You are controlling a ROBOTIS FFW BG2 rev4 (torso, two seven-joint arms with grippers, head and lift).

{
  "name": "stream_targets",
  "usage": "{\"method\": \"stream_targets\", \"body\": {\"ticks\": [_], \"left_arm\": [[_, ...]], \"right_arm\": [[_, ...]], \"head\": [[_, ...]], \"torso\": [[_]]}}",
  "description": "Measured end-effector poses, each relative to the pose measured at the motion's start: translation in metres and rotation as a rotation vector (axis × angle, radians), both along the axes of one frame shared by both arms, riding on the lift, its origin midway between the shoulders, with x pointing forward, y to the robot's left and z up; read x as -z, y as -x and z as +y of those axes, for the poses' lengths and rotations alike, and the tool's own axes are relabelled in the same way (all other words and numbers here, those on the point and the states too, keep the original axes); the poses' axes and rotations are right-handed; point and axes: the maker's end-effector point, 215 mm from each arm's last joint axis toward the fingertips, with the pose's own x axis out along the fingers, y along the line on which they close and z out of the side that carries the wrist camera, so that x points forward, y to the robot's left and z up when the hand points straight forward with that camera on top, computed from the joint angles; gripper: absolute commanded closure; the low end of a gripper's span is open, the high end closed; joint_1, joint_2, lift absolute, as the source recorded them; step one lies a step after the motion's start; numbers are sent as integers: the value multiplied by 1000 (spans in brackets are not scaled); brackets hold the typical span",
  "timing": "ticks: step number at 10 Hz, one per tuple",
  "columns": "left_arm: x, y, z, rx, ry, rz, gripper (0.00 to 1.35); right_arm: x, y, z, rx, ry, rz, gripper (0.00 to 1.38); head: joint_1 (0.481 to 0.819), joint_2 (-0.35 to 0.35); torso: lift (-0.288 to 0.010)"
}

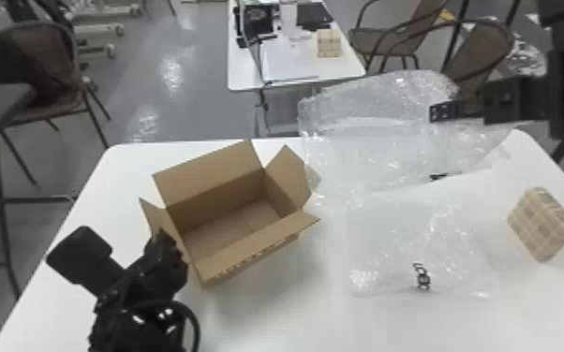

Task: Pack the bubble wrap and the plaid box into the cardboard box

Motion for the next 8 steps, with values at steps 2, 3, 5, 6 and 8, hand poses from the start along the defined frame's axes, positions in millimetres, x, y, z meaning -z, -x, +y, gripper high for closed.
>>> {"method": "stream_targets", "body": {"ticks": [2, 3, 5, 6, 8], "left_arm": [[0, 0, 0, 1, -1, 1, 1210], [0, 0, -1, 3, -1, 0, 1208], [0, -3, -4, 10, 0, -2, 1210], [-1, -3, -4, 10, 1, -4, 1208], [0, -3, -4, 7, 2, -5, 1210]], "right_arm": [[22, -29, -10, -80, 87, -1, 1113], [27, -20, 8, -198, 85, 35, 1113], [46, -35, 18, -205, 139, 48, 1113], [44, -38, 25, -206, 115, 37, 1113], [43, -41, 24, -181, 71, 23, 1113]], "head": [[695, 102], [695, 105], [695, 119], [695, 127], [695, 128]], "torso": [[-102], [-102], [-102], [-102], [-102]]}}
